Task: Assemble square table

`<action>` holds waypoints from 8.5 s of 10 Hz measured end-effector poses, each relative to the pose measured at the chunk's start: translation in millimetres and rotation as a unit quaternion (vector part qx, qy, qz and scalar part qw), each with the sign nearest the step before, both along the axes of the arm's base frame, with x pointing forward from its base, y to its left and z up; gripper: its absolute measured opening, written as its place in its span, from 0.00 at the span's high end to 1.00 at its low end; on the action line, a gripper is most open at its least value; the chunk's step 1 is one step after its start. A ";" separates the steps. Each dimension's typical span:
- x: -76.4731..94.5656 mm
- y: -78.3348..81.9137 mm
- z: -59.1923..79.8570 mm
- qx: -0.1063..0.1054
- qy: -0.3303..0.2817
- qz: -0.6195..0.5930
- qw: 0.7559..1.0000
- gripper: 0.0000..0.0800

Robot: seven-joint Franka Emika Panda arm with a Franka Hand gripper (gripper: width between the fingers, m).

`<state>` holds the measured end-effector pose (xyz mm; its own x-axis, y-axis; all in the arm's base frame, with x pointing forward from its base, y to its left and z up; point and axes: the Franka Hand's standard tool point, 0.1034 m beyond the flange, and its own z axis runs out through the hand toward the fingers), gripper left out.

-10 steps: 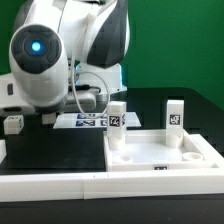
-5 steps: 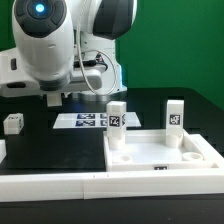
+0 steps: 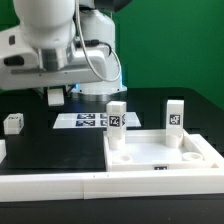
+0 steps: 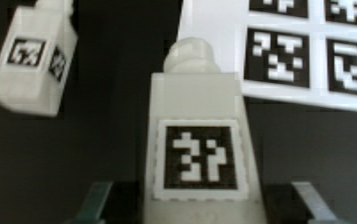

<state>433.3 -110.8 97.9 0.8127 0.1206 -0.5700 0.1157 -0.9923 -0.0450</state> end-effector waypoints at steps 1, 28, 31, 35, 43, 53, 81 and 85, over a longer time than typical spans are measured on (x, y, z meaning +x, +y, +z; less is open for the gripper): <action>12.2 0.1 10.8 0.003 -0.028 -0.004 1.000 0.64; 128.1 88.2 40.2 -0.009 -0.488 -0.018 0.873 0.64; 133.9 126.4 37.1 0.009 -0.486 -0.042 0.873 0.64; 165.8 180.0 31.9 0.026 -0.506 -0.055 0.860 0.64; 165.9 208.5 18.4 0.033 -0.508 -0.056 0.859 0.64; 165.3 231.0 -3.0 0.037 -0.514 -0.034 0.856 0.64; 162.2 228.1 -1.8 0.037 -0.484 -0.030 0.874 0.19; 166.7 221.1 -6.8 0.033 -0.361 -0.037 0.931 0.19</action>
Offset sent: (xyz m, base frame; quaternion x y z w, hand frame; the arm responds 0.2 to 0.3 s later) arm 0.0000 0.0000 0.0000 0.0000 0.1296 0.0000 0.9916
